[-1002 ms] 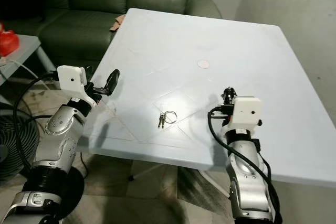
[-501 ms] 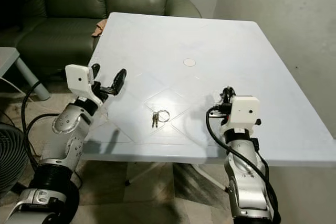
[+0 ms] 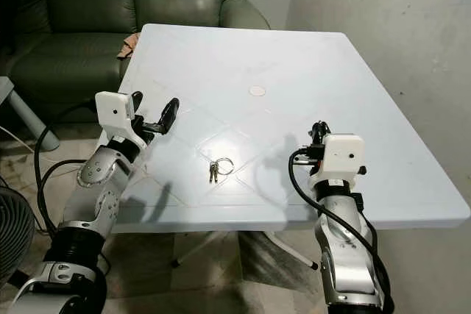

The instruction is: Hang keys on a hook

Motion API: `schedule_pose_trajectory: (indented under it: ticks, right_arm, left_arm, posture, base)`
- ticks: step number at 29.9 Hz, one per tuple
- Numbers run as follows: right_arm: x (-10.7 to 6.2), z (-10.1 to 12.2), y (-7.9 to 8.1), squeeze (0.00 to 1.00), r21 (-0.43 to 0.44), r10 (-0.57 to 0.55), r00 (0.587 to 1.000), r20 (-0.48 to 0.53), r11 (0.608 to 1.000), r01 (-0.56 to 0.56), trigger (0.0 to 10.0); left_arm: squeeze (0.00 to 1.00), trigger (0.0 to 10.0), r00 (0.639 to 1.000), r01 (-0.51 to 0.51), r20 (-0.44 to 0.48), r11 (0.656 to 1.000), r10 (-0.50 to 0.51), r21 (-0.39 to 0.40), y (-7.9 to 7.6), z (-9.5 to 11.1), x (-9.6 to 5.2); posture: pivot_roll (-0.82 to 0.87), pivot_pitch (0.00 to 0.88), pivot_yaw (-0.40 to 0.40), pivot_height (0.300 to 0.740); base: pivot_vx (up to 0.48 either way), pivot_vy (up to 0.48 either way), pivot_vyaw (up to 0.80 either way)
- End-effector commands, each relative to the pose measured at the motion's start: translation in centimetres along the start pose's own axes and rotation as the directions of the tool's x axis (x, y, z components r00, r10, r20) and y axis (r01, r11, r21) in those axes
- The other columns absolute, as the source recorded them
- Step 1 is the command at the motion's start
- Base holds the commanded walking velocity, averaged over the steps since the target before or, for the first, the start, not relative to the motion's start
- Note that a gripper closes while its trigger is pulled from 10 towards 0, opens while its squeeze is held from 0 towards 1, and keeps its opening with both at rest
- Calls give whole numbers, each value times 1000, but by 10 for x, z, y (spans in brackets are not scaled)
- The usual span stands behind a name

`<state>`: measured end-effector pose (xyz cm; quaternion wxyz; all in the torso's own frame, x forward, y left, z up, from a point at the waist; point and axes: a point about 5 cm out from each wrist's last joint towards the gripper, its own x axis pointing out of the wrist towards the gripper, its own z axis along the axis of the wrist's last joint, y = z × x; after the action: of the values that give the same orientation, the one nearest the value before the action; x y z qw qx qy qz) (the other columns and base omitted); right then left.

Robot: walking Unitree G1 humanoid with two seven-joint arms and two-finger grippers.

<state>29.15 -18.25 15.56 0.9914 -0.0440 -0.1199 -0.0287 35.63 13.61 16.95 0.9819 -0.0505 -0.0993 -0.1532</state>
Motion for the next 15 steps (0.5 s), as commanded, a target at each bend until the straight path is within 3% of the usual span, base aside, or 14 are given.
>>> schedule_pose_trajectory:
  ticks: [1, 15]
  right_arm:
    - [0, -1, 0, 0, -2, 1, 1000, -7, 1000, -1, 10000]
    - [0, -3, -1, 0, -9, 3, 1000, -16, 1000, -3, 10000]
  left_arm:
    - [0, 10000, 1000, -14, 0, 1000, 14, 3, 2, 2, 3]
    - [0, 10000, 997, -53, -58, 999, 52, -6, 5, -3, 5]
  posture:
    - [7, 16, -17, 740]
    - [8, 9, -18, 740]
  base:
    - [0, 319, -763]
    - [0, 0, -763]
